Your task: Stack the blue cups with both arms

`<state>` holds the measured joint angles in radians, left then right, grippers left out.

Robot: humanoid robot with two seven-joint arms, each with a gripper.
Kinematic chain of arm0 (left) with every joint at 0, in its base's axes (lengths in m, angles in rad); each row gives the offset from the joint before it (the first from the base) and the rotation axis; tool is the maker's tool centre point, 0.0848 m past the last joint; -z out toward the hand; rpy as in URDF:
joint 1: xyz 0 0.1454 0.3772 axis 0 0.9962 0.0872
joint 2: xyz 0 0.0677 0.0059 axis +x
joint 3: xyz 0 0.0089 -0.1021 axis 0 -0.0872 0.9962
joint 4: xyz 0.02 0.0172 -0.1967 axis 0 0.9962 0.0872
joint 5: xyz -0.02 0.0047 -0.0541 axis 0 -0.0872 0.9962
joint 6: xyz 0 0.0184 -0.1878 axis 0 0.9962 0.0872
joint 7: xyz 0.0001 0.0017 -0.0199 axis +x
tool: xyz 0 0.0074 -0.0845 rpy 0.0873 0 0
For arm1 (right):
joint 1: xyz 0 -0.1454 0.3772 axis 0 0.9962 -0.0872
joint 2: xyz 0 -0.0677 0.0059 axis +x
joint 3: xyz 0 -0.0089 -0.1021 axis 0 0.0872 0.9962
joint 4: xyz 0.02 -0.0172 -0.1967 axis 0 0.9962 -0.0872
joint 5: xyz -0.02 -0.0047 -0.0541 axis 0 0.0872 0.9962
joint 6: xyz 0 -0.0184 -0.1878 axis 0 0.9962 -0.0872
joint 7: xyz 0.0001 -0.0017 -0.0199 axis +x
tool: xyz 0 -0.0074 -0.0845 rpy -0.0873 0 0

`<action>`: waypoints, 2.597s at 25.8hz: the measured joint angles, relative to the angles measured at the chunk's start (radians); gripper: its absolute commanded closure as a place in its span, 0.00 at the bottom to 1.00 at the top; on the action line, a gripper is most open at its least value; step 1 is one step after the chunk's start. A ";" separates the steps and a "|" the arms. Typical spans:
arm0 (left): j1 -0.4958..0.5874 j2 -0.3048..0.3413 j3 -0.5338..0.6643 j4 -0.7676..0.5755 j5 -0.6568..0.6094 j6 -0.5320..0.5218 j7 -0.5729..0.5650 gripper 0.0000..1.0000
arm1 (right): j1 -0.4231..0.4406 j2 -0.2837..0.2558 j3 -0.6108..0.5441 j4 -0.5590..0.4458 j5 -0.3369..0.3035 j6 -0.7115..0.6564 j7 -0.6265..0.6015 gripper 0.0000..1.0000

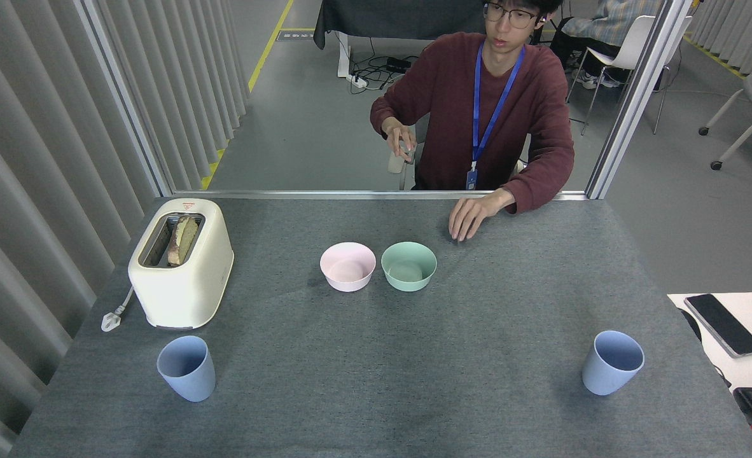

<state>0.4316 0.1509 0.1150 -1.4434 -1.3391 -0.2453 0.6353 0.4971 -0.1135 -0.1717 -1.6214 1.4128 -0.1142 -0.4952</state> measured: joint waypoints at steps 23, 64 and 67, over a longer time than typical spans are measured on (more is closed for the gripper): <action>-0.391 -0.031 -0.137 0.330 -0.021 0.071 -0.037 0.00 | -0.008 0.002 -0.001 0.017 0.003 0.005 0.000 0.00; -0.633 -0.033 -0.229 0.565 -0.025 0.193 -0.025 0.67 | -0.026 0.007 0.001 0.043 0.055 0.005 -0.001 0.00; -0.604 -0.036 -0.368 0.458 -0.027 0.181 -0.032 0.66 | -0.030 0.010 0.002 0.043 0.063 0.005 -0.003 0.00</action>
<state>-0.1723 0.1149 -0.2531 -0.9854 -1.3661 -0.0647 0.6031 0.4672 -0.1031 -0.1698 -1.5785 1.4753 -0.1092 -0.4979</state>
